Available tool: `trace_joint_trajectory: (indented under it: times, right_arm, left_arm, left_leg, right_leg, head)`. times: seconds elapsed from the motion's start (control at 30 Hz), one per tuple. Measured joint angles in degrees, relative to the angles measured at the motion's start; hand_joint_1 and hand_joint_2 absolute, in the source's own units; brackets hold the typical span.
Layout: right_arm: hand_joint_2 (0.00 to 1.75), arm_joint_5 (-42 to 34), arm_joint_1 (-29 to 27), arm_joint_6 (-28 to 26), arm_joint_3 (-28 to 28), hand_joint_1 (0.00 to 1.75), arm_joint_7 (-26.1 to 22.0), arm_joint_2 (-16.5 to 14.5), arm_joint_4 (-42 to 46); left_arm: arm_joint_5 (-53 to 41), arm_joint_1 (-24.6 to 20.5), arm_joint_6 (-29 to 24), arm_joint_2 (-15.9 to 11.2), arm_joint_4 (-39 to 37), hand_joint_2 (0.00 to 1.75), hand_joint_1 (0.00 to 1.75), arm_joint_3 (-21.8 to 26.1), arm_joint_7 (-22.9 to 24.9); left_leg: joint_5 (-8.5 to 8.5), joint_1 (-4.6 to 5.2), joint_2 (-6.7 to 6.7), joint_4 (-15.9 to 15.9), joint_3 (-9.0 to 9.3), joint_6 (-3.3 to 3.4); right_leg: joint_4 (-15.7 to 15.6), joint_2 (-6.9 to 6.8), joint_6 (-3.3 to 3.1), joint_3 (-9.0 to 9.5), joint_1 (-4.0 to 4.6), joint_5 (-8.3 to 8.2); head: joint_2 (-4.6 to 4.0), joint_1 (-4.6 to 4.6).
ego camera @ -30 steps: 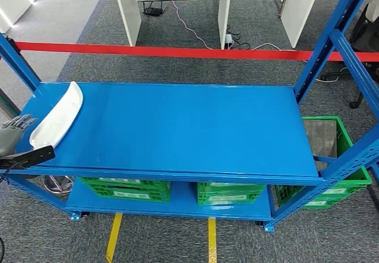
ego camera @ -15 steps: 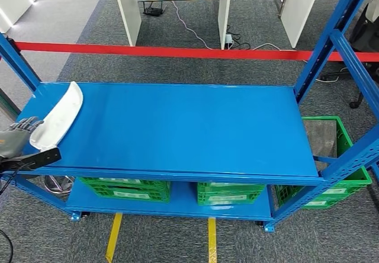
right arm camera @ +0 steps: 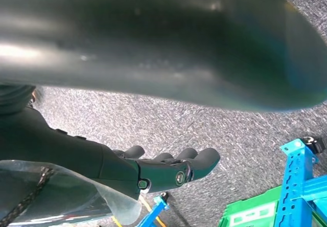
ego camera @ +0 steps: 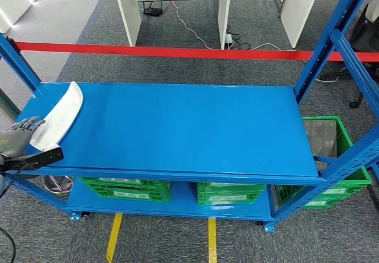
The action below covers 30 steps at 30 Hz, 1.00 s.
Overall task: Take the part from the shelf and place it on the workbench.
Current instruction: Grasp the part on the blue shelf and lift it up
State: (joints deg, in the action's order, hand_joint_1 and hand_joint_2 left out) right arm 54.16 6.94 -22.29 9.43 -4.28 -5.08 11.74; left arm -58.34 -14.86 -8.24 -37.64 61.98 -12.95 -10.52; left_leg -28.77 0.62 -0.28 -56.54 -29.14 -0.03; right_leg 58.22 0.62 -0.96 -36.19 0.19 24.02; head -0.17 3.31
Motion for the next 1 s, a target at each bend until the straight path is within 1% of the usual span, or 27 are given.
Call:
trace_joint_trajectory:
  times: [0.2,0.23,0.33,0.37,1.0]
  right_arm:
    - [0.00,0.12,0.00,-0.13,-0.03,0.00,-0.05,-0.03,0.00]
    - [0.00,0.13,0.00,-0.17,-0.03,0.00,-0.09,-0.03,0.00]
    - [0.00,0.14,0.01,-0.29,-0.05,0.00,-0.19,-0.03,0.00]
    - [0.00,0.15,0.01,-0.32,-0.05,0.00,-0.20,-0.03,0.00]
    - [0.00,1.05,-0.03,-0.61,-1.11,0.00,-0.36,-0.03,0.00]
  left_arm:
    - [-0.49,-0.82,0.00,0.44,-0.83,1.75,0.00,-0.04,-0.01]
    - [-0.57,-0.97,0.00,0.50,-0.96,1.75,0.08,-0.07,-0.01]
    - [-0.83,-1.36,-0.02,0.60,-1.37,1.75,1.39,-0.11,0.00]
    - [-0.96,-1.48,-0.08,0.61,-1.50,1.75,1.75,-0.13,-0.01]
    - [-1.85,-3.46,-2.36,0.96,-3.28,1.75,1.75,-1.08,-0.08]
  left_leg:
    - [0.00,0.00,0.00,0.00,0.00,0.00]
    - [0.00,0.00,0.00,0.00,0.00,0.00]
    - [0.00,0.00,0.00,0.00,0.00,0.00]
    - [0.00,0.00,0.00,0.00,0.00,0.00]
    - [0.00,0.00,0.00,0.00,0.01,0.00]
  right_leg:
    - [0.00,0.00,0.00,0.00,0.00,0.00]
    - [0.00,0.00,0.00,0.00,0.00,0.00]
    - [0.00,0.00,0.00,0.00,0.00,0.00]
    - [0.00,0.00,0.00,0.00,0.00,0.00]
    - [0.00,0.02,0.00,0.00,0.00,0.00]
  head:
    - [0.00,0.00]
    - [0.00,0.00]
    - [0.00,-0.01]
    - [0.00,-0.01]
    - [0.00,-0.01]
